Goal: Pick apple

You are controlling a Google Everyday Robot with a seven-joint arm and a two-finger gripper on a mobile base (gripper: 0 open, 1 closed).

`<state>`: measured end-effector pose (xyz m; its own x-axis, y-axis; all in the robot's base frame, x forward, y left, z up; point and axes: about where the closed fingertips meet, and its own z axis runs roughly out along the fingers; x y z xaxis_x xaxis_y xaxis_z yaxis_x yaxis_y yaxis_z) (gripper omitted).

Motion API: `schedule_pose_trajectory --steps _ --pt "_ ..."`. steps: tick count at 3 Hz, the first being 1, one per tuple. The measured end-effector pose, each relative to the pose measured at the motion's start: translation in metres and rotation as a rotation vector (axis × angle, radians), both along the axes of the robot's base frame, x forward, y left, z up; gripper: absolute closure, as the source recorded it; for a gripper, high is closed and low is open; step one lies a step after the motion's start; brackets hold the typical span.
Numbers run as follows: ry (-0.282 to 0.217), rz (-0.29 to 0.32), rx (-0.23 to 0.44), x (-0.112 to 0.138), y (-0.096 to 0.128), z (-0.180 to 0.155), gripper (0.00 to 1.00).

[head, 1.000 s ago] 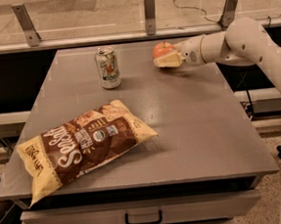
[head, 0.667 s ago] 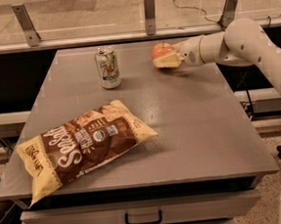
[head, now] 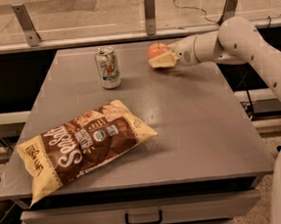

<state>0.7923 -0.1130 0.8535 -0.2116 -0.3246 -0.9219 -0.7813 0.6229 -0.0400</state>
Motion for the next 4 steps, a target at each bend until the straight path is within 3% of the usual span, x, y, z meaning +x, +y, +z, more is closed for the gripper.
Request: schedule_pose_trajectory --steps 1,4 --pt "-0.042 0.011 -0.002 0.000 0.000 0.024 1.00" --pt "-0.281 -0.039 0.018 -0.044 -0.047 0.115 1.00"
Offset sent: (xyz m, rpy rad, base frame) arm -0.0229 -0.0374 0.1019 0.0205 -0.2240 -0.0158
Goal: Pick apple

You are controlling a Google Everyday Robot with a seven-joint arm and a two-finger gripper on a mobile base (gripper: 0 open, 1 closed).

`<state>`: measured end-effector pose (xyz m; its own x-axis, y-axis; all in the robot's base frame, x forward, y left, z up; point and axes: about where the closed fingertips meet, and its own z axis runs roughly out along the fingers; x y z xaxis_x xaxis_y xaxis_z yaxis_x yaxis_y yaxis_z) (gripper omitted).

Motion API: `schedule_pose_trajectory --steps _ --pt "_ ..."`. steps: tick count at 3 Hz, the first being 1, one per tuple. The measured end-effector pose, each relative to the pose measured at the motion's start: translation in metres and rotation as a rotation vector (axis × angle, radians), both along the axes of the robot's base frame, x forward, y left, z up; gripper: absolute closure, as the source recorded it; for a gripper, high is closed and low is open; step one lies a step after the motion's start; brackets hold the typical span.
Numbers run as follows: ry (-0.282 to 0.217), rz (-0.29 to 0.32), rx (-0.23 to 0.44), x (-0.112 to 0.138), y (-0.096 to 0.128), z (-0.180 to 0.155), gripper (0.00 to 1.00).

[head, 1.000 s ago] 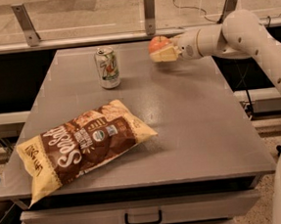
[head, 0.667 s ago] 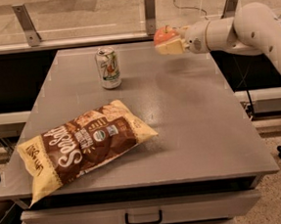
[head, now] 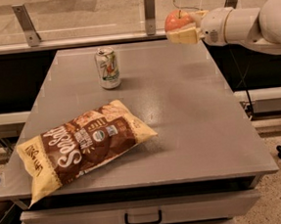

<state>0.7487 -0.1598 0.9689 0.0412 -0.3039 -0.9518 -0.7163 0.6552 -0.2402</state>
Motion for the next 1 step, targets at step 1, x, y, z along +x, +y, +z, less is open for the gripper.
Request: schedule_pose_trajectory --steps 1 --pt "-0.005 -0.002 0.000 -0.0015 -0.0028 0.0008 1.00"
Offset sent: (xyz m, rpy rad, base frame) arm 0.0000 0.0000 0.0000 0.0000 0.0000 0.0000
